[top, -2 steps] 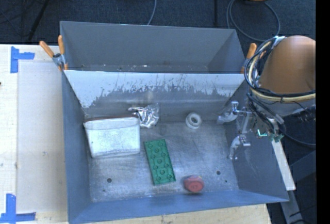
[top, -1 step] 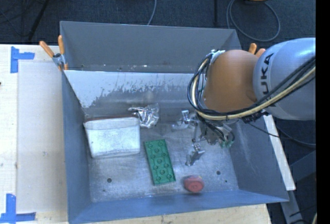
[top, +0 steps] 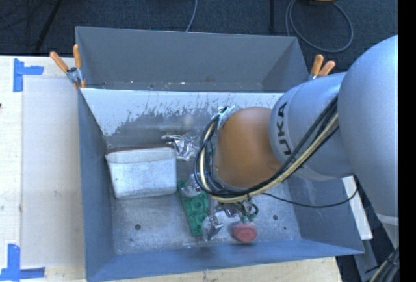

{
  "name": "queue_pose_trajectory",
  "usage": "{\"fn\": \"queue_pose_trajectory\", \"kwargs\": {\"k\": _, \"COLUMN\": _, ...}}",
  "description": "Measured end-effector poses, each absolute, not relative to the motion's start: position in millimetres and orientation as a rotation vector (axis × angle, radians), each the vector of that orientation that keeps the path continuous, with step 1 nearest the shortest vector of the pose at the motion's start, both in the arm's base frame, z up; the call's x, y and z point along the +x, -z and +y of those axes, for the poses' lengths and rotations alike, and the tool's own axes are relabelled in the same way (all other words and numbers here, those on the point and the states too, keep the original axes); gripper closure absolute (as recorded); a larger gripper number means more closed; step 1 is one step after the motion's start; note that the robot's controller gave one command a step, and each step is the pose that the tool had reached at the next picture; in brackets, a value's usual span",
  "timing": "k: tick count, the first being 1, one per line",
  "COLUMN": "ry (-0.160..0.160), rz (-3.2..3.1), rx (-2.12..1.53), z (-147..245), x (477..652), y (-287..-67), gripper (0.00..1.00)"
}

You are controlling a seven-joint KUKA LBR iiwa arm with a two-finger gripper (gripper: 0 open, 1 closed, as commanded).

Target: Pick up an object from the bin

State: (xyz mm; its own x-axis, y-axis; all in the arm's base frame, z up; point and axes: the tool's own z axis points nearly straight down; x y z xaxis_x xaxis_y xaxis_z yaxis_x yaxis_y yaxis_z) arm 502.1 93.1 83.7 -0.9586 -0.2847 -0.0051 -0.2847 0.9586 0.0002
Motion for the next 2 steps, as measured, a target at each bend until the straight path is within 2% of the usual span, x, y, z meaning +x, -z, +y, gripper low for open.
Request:
{"fn": "queue_pose_trajectory", "kwargs": {"k": 1, "ry": -0.001, "rz": 3.102, "rx": -0.45, "z": 92, "x": 503.6, "y": -86, "gripper": 1.0}}
{"fn": "queue_pose_trajectory", "kwargs": {"k": 2, "ry": 0.002, "rz": 3.099, "rx": -0.46, "z": 59, "x": 523.5, "y": -213, "gripper": 1.0}}
